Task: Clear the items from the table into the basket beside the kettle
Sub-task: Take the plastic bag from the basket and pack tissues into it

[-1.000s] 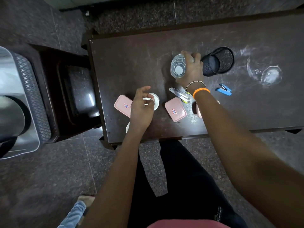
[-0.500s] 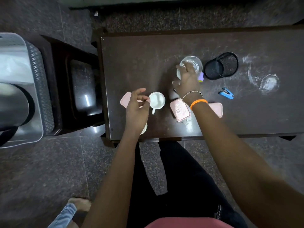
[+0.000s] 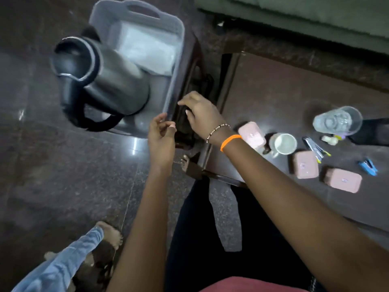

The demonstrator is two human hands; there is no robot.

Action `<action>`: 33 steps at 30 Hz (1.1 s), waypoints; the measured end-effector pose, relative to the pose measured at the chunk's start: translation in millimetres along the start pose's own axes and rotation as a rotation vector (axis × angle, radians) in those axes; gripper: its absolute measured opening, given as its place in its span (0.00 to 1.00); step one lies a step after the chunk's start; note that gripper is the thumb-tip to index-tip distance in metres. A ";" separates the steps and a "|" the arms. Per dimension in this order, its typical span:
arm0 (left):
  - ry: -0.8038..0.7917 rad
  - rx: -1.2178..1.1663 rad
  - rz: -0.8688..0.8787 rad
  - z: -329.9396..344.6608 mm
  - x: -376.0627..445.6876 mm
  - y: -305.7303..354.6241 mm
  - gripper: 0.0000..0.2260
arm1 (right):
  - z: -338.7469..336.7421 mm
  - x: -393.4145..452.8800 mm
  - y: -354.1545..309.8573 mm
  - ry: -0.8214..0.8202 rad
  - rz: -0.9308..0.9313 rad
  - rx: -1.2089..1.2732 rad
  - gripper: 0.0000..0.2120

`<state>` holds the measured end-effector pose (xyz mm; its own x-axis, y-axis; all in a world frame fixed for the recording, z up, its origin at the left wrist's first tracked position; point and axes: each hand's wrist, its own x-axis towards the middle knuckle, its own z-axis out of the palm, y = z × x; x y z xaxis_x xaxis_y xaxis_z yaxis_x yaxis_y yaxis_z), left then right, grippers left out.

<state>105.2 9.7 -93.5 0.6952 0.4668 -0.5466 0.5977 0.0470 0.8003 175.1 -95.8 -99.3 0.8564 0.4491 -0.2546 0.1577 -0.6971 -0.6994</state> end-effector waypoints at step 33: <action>-0.249 -0.193 -0.185 -11.3 11.3 54.8 0.17 | -38.7 -9.5 -32.7 0.483 0.590 1.403 0.14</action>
<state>141.4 27.6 -53.1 0.6727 0.2066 -0.7104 0.6526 0.2869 0.7013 180.8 -98.9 -48.2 0.7424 -0.0868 -0.6643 -0.5599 0.4639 -0.6865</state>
